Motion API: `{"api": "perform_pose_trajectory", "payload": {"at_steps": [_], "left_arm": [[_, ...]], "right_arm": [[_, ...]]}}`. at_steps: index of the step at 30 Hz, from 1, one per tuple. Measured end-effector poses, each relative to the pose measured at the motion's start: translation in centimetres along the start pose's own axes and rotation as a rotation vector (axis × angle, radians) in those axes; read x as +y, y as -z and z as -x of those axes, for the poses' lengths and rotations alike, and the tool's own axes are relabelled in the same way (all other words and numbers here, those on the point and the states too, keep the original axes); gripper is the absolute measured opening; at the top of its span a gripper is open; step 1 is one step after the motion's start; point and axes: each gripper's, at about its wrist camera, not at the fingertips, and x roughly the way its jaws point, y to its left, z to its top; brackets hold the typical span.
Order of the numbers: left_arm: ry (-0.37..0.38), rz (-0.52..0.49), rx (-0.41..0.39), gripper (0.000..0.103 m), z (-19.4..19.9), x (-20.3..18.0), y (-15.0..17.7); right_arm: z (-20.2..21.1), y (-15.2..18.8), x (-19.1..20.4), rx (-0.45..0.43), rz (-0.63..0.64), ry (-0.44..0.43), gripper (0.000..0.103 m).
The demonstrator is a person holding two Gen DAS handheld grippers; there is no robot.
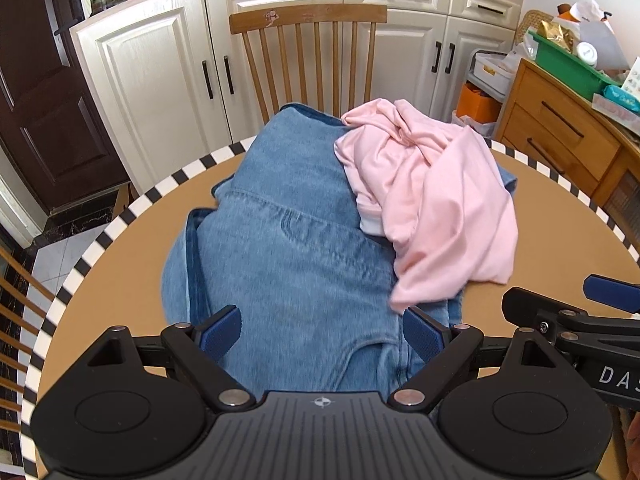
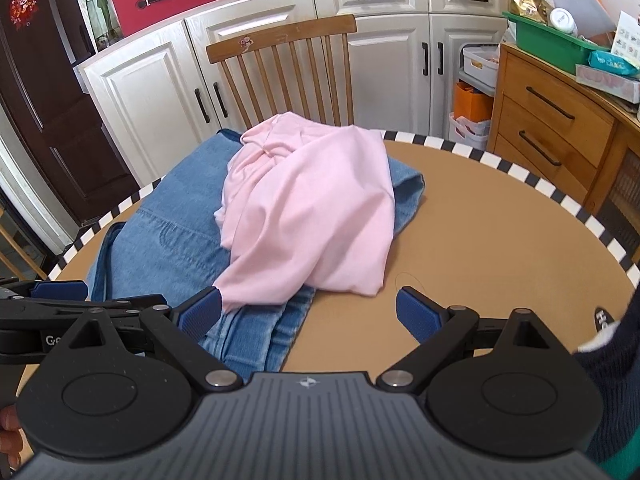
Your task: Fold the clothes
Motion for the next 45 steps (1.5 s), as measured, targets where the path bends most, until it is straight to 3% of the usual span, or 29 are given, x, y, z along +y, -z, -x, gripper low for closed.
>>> {"api": "perform_pose_trajectory", "payload": {"at_steps": [13, 17, 25, 28, 30, 31, 32, 33, 39, 45], "left_arm": [[0.008, 0.011, 0.012, 0.09, -4.2, -0.5, -3.0], [0.023, 0.032, 0.012, 0.084, -5.8, -0.8, -3.9], [0.045, 0.029, 0.005, 0.082, -9.0, -1.7, -4.9], [0.061, 0.006, -0.012, 0.074, -9.8, -2.3, -5.1], [0.103, -0.022, -0.015, 0.051, -10.3, -2.9, -5.1], [0.136, -0.042, -0.012, 0.019, -10.4, -3.3, -5.1], [0.168, -0.063, -0.009, 0.006, -10.6, -3.7, -5.1], [0.188, -0.06, -0.009, 0.006, -10.6, -3.7, -5.1], [0.272, -0.042, -0.044, 0.005, -7.7, -2.7, -3.9], [0.338, -0.073, -0.082, 0.004, 0.6, -1.6, 0.5]], "right_arm": [[-3.8, -2.4, -0.9, -0.007, 0.003, 0.016, 0.095], [-5.3, -3.1, -1.4, -0.019, -0.008, 0.026, 0.095], [-7.9, -3.9, -3.0, -0.034, -0.042, 0.034, 0.091], [-8.9, -3.9, -3.6, -0.01, -0.081, -0.006, 0.078], [-9.7, -3.8, -3.5, 0.011, -0.099, -0.067, 0.037], [-9.8, -3.7, -3.0, 0.008, -0.083, -0.085, 0.028], [-9.8, -3.7, -2.2, -0.006, -0.052, -0.068, 0.02], [-9.6, -3.8, -1.7, -0.015, -0.032, -0.058, 0.009], [-6.1, -3.9, 0.1, -0.026, 0.021, -0.136, 0.007], [2.7, -0.4, 1.5, -0.05, 0.06, -0.26, 0.006]]}}
